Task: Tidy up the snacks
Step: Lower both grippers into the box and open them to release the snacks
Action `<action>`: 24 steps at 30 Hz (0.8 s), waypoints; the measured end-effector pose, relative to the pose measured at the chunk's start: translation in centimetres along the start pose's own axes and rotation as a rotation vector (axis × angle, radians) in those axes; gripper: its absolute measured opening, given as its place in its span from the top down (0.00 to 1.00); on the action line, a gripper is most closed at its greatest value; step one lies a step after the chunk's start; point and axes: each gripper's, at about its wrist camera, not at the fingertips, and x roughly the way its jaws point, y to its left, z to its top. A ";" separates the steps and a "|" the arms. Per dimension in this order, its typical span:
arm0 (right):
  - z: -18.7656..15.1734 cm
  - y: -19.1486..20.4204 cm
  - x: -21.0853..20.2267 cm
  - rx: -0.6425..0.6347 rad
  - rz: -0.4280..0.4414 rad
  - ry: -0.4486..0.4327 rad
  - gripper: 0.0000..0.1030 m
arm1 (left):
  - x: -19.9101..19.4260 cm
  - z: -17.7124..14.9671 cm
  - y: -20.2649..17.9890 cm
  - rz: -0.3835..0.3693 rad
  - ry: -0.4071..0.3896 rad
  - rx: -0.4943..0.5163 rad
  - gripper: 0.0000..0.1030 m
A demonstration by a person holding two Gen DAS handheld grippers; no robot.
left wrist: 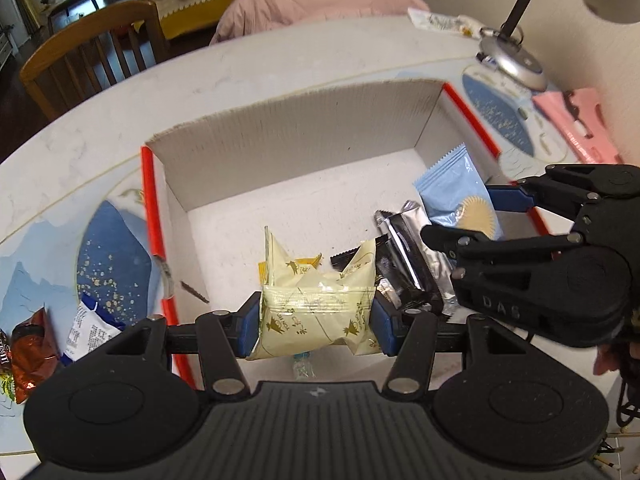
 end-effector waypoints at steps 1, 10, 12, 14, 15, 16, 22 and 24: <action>-0.1 0.1 0.4 -0.010 0.002 0.015 0.55 | 0.6 0.1 0.0 0.004 0.017 -0.003 0.47; -0.9 -0.3 2.9 -0.021 0.031 0.083 0.55 | 4.0 0.0 -1.0 0.028 0.099 0.008 0.47; -0.9 -0.2 2.9 -0.025 0.030 0.085 0.55 | 4.4 -0.1 -1.0 0.035 0.108 0.010 0.47; -0.9 -0.2 3.0 -0.026 0.035 0.091 0.54 | 4.9 -0.1 -1.2 0.039 0.117 0.009 0.46; -0.9 -0.2 3.1 -0.026 0.036 0.092 0.54 | 5.1 -0.2 -1.2 0.040 0.120 0.005 0.46; -0.9 -0.2 3.1 -0.027 0.036 0.091 0.54 | 5.2 -0.2 -1.2 0.039 0.119 0.002 0.46; -1.0 -0.2 3.0 -0.018 0.044 0.085 0.51 | 5.1 -0.5 -0.6 0.031 0.118 0.001 0.45; -1.0 -0.1 2.7 -0.010 0.045 0.078 0.50 | 5.0 -0.6 -0.5 0.024 0.118 0.001 0.44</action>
